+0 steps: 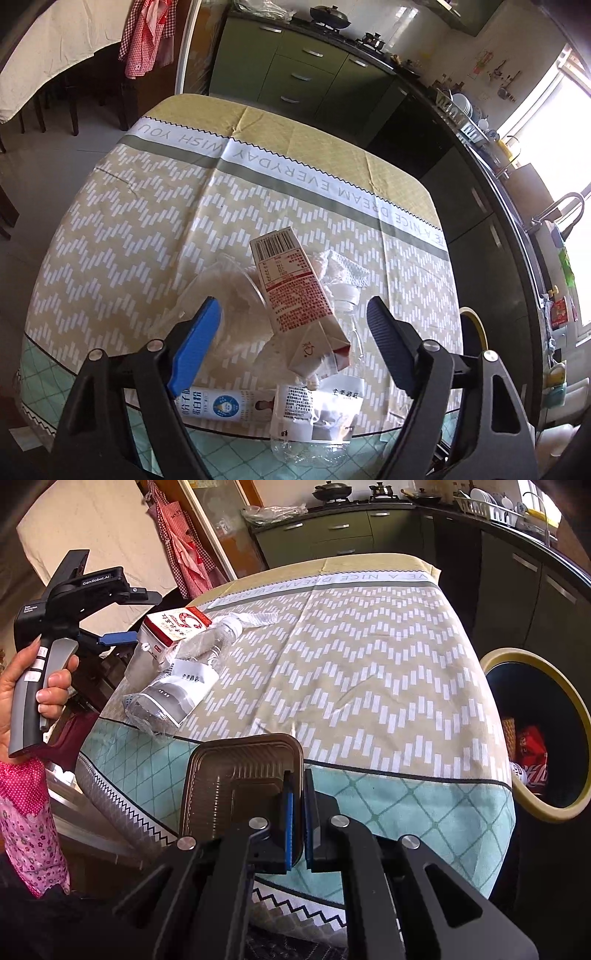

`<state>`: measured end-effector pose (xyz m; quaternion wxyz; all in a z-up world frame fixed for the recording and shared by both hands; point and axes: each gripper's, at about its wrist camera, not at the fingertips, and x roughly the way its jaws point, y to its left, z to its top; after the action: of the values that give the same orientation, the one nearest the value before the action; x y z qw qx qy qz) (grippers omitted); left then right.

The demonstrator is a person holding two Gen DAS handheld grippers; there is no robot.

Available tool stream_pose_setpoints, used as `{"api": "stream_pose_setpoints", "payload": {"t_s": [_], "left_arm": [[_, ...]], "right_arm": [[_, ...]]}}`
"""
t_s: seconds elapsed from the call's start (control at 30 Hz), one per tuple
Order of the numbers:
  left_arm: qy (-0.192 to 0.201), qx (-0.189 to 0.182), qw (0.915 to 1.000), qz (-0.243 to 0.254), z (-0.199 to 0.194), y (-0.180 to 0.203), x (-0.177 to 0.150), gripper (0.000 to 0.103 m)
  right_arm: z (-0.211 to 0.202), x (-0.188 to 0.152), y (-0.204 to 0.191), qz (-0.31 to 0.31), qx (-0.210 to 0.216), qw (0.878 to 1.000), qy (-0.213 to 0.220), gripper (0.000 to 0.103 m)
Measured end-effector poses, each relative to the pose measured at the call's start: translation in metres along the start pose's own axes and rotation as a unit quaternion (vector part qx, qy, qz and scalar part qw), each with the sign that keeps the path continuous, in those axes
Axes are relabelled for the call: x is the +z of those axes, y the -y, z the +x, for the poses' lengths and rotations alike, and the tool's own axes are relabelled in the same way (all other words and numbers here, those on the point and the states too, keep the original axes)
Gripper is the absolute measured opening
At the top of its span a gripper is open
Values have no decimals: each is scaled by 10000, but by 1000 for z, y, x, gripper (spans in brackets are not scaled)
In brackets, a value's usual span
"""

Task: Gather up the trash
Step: 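Grasp the red-and-white milk carton with left while right holds the brown tray, then drop the brown tray into the bin with right while left carries the carton there and releases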

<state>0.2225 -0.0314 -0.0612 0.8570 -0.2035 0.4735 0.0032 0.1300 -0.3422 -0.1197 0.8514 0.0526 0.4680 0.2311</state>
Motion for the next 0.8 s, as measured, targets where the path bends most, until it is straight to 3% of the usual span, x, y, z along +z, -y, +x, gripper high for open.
{"api": "stream_pose_setpoints", "payload": {"t_s": [0.13,0.3,0.53,0.8], "left_arm": [[166,19,9998,51,-14,5,-6,77],[-173,-229,9996,19,-4,9,-11,75],[-378,-412,9984,-87,17,16,-9,61],[-506,-81,9987,-87,47,18,2,43]], "right_arm": [[-2,-1,1,14,35,10000,30,5],[-3,-1,1,4,90,9999,58,5],[-4,-2,2,11,127,9999,63,5],[-4,-2,7,86,132,9998,74,5]]}}
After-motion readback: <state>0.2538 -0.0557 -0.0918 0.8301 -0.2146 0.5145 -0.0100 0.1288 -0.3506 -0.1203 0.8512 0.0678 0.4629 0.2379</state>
